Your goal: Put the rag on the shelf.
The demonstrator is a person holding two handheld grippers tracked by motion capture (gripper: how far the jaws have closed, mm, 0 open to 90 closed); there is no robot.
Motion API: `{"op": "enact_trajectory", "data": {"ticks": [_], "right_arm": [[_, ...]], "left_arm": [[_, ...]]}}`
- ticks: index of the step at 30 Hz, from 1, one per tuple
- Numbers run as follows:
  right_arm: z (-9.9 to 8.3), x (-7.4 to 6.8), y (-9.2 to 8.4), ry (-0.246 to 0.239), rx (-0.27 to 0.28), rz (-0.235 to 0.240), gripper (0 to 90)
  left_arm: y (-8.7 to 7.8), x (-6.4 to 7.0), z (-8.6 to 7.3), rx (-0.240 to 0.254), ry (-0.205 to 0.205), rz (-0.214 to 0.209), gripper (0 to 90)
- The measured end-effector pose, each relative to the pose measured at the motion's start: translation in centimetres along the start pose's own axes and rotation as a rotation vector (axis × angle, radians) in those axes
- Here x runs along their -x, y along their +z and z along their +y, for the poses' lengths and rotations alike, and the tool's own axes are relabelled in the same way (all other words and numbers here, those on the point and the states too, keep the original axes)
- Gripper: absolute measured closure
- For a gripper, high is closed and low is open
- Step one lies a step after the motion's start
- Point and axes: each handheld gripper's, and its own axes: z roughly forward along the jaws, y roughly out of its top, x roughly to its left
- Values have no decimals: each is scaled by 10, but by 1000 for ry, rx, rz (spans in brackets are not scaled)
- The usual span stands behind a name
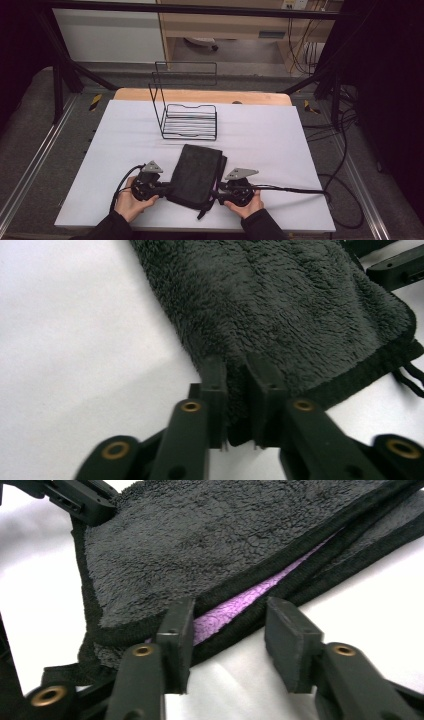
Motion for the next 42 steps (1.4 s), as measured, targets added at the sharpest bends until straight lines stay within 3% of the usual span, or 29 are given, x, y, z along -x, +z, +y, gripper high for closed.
{"op": "enact_trajectory", "data": {"ticks": [5,8,15,19,23,25,27,31,36,39,42], "right_arm": [[0,-3,1,44,-8,20,798],[2,0,0,38,-15,27,856],[13,4,-16,16,-38,71,866],[12,3,-21,-3,-83,98,864],[7,3,-13,-18,-116,96,841],[6,3,-12,-21,-115,98,803],[7,3,-13,-31,-103,98,760],[8,5,-17,-61,-23,74,559],[10,13,-20,-72,54,41,354],[11,19,-22,-70,64,28,264],[13,25,-25,-52,61,19,194]], "left_arm": [[-2,4,2,-14,-17,13,858],[-5,5,0,-11,-37,-5,863],[-16,20,-13,0,-52,-54,861],[-14,31,-20,-2,-22,-22,859],[-14,27,-22,4,-16,-29,838],[-17,27,-22,14,12,-15,805],[-20,26,-21,38,39,16,714],[-26,16,-18,93,46,47,529],[-30,2,-12,125,46,53,372],[-28,-5,-9,132,41,26,247],[-26,-10,-5,125,52,33,199]]}}
